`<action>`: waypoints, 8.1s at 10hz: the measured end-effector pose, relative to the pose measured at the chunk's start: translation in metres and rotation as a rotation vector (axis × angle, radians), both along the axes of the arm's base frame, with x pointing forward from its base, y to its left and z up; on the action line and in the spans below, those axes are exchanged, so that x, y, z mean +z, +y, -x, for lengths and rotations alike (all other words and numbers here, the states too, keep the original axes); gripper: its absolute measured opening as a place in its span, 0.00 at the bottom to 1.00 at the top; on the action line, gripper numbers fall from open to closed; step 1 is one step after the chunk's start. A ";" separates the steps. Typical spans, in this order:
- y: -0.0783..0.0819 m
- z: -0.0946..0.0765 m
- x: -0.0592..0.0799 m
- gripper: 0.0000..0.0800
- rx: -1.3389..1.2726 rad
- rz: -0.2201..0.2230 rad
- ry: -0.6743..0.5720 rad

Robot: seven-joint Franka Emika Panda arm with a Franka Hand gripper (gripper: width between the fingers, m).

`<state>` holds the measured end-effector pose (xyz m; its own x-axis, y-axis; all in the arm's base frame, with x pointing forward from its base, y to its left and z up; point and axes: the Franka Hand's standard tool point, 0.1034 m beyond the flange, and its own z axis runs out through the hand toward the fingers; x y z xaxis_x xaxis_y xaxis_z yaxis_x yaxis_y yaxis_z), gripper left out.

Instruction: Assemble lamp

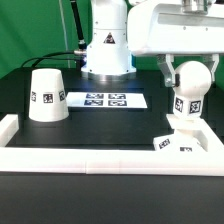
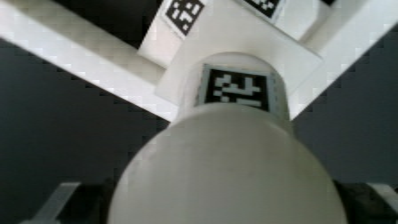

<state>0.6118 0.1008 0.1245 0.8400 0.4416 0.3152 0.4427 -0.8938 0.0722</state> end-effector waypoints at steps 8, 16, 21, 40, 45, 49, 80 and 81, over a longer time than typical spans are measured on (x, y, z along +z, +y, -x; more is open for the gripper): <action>-0.009 -0.001 -0.002 0.72 -0.536 -0.187 0.012; 0.000 0.011 -0.010 0.72 -1.117 -0.398 0.107; 0.008 0.010 -0.009 0.87 -0.626 -0.197 0.169; 0.004 -0.001 -0.007 0.72 0.138 0.080 0.146; 0.000 0.000 -0.006 0.73 -0.449 -0.069 0.145; -0.005 0.004 -0.009 0.73 -0.842 -0.164 0.186; 0.002 0.008 -0.011 0.87 -0.010 0.053 0.240; 0.002 0.007 -0.009 0.87 0.064 0.077 0.238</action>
Offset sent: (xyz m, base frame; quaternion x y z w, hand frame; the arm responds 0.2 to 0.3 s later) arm 0.0000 0.0000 0.0000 0.0000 0.0000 0.1938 0.9810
